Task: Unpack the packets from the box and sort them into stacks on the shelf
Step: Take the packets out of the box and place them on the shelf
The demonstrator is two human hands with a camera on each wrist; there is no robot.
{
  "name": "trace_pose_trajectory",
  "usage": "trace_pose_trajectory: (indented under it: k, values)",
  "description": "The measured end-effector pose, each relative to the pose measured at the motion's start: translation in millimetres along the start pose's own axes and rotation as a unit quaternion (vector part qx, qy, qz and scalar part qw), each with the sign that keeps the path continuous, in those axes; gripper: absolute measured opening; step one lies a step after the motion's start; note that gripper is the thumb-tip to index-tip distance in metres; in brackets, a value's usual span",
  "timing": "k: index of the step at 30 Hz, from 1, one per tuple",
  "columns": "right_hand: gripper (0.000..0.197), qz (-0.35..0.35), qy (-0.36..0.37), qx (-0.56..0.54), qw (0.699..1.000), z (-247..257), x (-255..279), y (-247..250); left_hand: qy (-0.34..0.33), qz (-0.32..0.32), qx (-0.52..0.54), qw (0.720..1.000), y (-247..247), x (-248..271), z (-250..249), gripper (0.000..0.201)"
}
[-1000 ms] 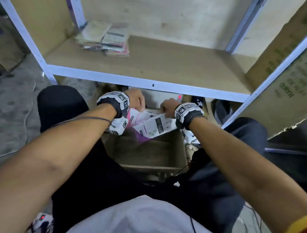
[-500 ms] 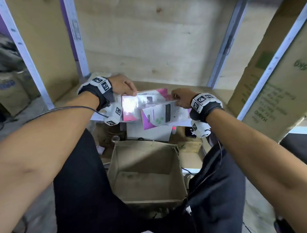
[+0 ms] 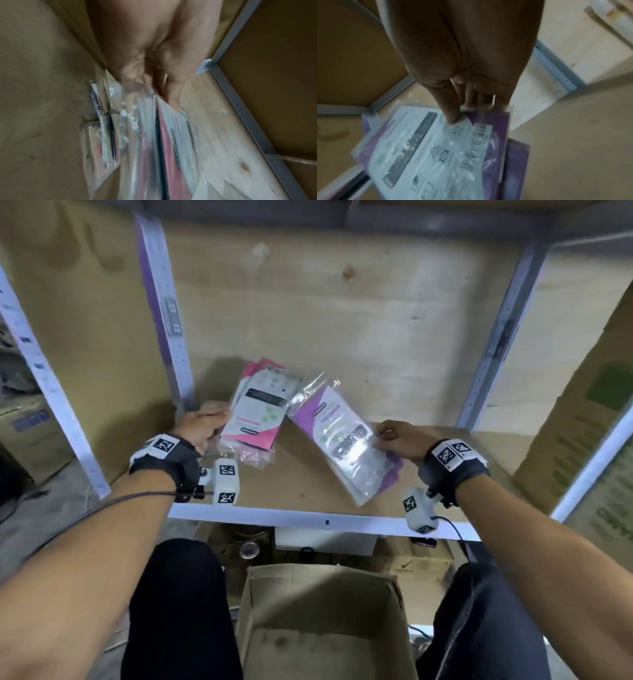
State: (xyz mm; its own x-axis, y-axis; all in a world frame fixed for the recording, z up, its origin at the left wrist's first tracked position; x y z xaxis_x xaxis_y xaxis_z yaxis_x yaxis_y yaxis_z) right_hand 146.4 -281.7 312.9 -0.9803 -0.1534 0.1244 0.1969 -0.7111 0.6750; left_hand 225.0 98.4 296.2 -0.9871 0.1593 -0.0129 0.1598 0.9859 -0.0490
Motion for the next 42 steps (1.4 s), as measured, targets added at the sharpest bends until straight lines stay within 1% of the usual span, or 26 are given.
trace_pose_trajectory:
  k: [2,3,5,8,11,13,15,16,17,18,21,23,26,30,33,36,38,42]
  values:
    - [0.027,0.001,0.017,-0.093,0.996,5.4,-19.6,-11.6,0.019,-0.025,0.017,0.999,15.9,-14.9,11.9,0.014]
    - [0.027,-0.002,0.023,-0.136,0.99,7.9,-29.3,-18.1,0.03,-0.041,0.021,0.999,24.5,-21.9,18.0,0.009]
    - [0.027,-0.008,0.02,-0.205,0.978,11.1,-51.5,-32.8,0.051,-0.079,0.018,0.995,43.6,-34.6,29.2,0.012]
    - [0.023,0.011,0.011,-0.268,0.963,20.5,-86.3,-57.4,0.053,-0.119,0.04,0.991,71.2,-53.7,39.8,0.023]
    - [0.005,0.039,0.001,-0.324,0.945,33.5,-117.7,-83.2,0.072,-0.136,0.031,0.988,93.2,-74.5,49.4,0.009]
    - [0.009,0.049,-0.018,-0.354,0.934,38.2,-138.2,-98.6,0.077,-0.144,0.015,0.986,104.4,-87.0,52.9,0.012]
    - [0.014,0.055,-0.03,-0.39,0.919,42.3,-157.8,-111.5,0.085,-0.157,-0.014,0.984,114.2,-97.4,54.8,0.008]
    - [0.017,0.057,-0.037,-0.41,0.91,43.7,-166.9,-117.9,0.093,-0.164,-0.032,0.982,118.6,-100.9,56.5,0.012]
    - [0.017,0.058,-0.044,-0.424,0.903,44.6,-175.0,-123.9,0.103,-0.167,-0.045,0.98,122.1,-103.9,58.8,0.012]
    - [0.017,0.06,-0.051,-0.431,0.899,45.8,-182.1,-129.6,0.109,-0.165,-0.055,0.979,124.3,-106.6,60.9,0.008]
    - [0.018,0.07,-0.057,-0.439,0.894,49.0,-201.8,-144.0,0.123,-0.162,-0.087,0.975,130.7,-116.4,70.5,0.019]
    - [0.015,0.07,-0.057,-0.433,0.897,50.8,-211.2,-150.1,0.118,-0.165,-0.094,0.975,134.8,-121.9,75.6,0.015]
    - [0.016,0.054,-0.049,-0.403,0.912,54.2,-221.7,-152.3,0.109,-0.179,-0.123,0.97,143.1,-129.1,78.6,0.018]
    - [0.024,0.009,-0.052,-0.321,0.946,52.4,-229.4,-148.5,0.091,-0.196,-0.205,0.955,141.6,-130.1,65.0,0.019]
    - [0.024,0.014,-0.064,-0.301,0.951,52.5,-232.3,-150.4,0.086,-0.2,-0.262,0.94,137.3,-129.8,55.6,0.011]
    - [0.021,0.022,-0.071,-0.285,0.956,53.4,-235.2,-153.6,0.088,-0.189,-0.296,0.932,134.3,-129.2,51.7,0.006]
    - [0.022,0.018,-0.076,-0.272,0.959,52.8,-237.3,-155.0,0.081,-0.176,-0.317,0.928,130.4,-128.2,48.3,0.008]
    - [0.024,0.019,-0.084,-0.259,0.962,51.9,-242.6,-160.9,0.042,-0.144,-0.369,0.917,117.4,-121.5,38.1,0.017]
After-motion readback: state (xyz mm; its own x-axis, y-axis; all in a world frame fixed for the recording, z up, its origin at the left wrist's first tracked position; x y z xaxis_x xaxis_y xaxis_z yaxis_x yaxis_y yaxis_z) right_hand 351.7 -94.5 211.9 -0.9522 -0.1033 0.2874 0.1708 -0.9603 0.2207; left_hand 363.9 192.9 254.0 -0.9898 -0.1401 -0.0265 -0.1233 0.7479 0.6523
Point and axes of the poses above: each hand's wrist, its own x-axis away from the middle knuckle, its own y-axis out of the back of the hand, z = x × y, the point moved 8 cm from there along -x, towards the middle knuckle, and after that the axes turned 12 degrees about z, right-handed, at the moved point
